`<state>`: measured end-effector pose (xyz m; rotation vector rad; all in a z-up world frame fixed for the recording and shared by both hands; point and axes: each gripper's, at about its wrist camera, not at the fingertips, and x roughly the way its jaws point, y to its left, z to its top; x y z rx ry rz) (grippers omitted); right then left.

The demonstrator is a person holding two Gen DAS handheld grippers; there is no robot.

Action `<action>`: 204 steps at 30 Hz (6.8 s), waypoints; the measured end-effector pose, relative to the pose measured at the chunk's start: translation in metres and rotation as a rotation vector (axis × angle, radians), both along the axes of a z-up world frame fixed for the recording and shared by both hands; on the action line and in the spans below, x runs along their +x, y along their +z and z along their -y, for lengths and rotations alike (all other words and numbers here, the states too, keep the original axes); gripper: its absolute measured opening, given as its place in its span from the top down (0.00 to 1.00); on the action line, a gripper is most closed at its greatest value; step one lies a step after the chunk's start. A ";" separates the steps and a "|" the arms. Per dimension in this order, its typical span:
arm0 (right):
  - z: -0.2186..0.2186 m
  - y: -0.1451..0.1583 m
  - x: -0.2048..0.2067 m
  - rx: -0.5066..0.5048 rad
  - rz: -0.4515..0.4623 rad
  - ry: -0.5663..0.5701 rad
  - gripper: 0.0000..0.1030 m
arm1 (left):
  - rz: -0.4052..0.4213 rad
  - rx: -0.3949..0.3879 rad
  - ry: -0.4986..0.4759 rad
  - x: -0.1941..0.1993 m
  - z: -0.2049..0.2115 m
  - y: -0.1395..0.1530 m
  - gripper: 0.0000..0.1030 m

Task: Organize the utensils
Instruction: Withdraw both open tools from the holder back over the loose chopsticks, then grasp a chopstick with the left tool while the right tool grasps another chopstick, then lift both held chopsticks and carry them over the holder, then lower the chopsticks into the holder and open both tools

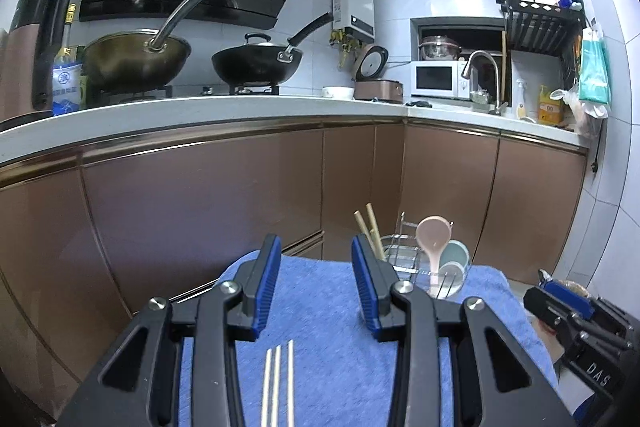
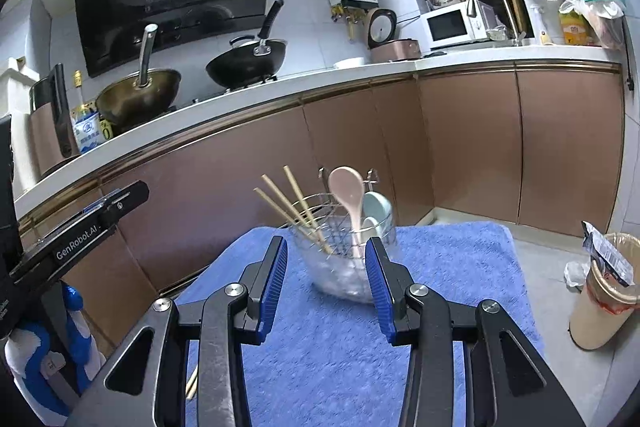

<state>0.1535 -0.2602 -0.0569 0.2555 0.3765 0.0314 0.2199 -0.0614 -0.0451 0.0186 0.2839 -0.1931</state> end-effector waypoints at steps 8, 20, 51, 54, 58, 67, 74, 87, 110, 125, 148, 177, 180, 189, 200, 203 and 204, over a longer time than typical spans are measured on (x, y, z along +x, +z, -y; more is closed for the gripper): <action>-0.024 0.002 -0.003 -0.014 -0.039 0.068 0.61 | -0.059 0.028 0.027 -0.006 -0.031 -0.008 0.66; -0.058 -0.014 0.020 -0.063 -0.155 0.148 0.61 | -0.337 -0.022 -0.001 0.049 -0.083 -0.049 0.66; -0.102 -0.114 0.142 -0.082 -0.547 0.364 0.62 | -0.930 0.065 -0.202 0.187 -0.058 -0.184 0.79; -0.102 -0.118 0.149 -0.082 -0.553 0.365 0.62 | -0.931 0.066 -0.208 0.188 -0.058 -0.181 0.79; -0.103 -0.121 0.152 -0.081 -0.559 0.365 0.62 | -0.940 0.083 -0.208 0.192 -0.055 -0.185 0.79; -0.111 -0.125 0.160 -0.089 -0.571 0.371 0.62 | -0.957 0.125 -0.222 0.197 -0.038 -0.187 0.80; -0.128 -0.129 0.179 -0.097 -0.602 0.410 0.69 | -0.982 0.142 -0.211 0.204 -0.041 -0.189 0.95; -0.191 -0.151 0.253 -0.140 -0.793 0.474 0.77 | -1.013 -0.027 -0.247 0.211 -0.082 -0.196 0.95; -0.180 -0.112 0.193 -0.161 -0.668 0.450 0.95 | -0.697 -0.053 -0.197 0.124 -0.085 -0.120 0.96; -0.119 -0.021 0.073 -0.107 -0.367 0.362 0.95 | -0.343 0.091 -0.150 0.012 -0.054 -0.032 0.96; -0.078 0.056 -0.014 -0.061 -0.084 0.273 0.95 | -0.112 0.139 -0.151 -0.055 -0.015 0.019 0.96; -0.006 0.096 0.059 0.033 0.199 0.183 0.95 | -0.003 -0.195 -0.270 0.055 0.017 0.089 0.96; -0.002 0.103 0.086 0.050 0.260 0.173 0.95 | 0.029 -0.267 -0.274 0.080 0.023 0.099 0.96; -0.002 0.080 0.160 0.028 0.374 0.069 0.95 | 0.082 -0.401 -0.191 0.160 0.046 0.068 0.96; -0.003 0.038 0.206 -0.005 0.370 -0.017 0.95 | 0.061 -0.401 -0.159 0.205 0.062 0.011 0.96; -0.006 0.028 0.208 -0.025 0.351 -0.020 0.95 | 0.067 -0.396 -0.147 0.209 0.065 0.002 0.95; -0.008 0.024 0.208 -0.037 0.341 -0.021 0.95 | 0.069 -0.394 -0.142 0.209 0.066 -0.002 0.95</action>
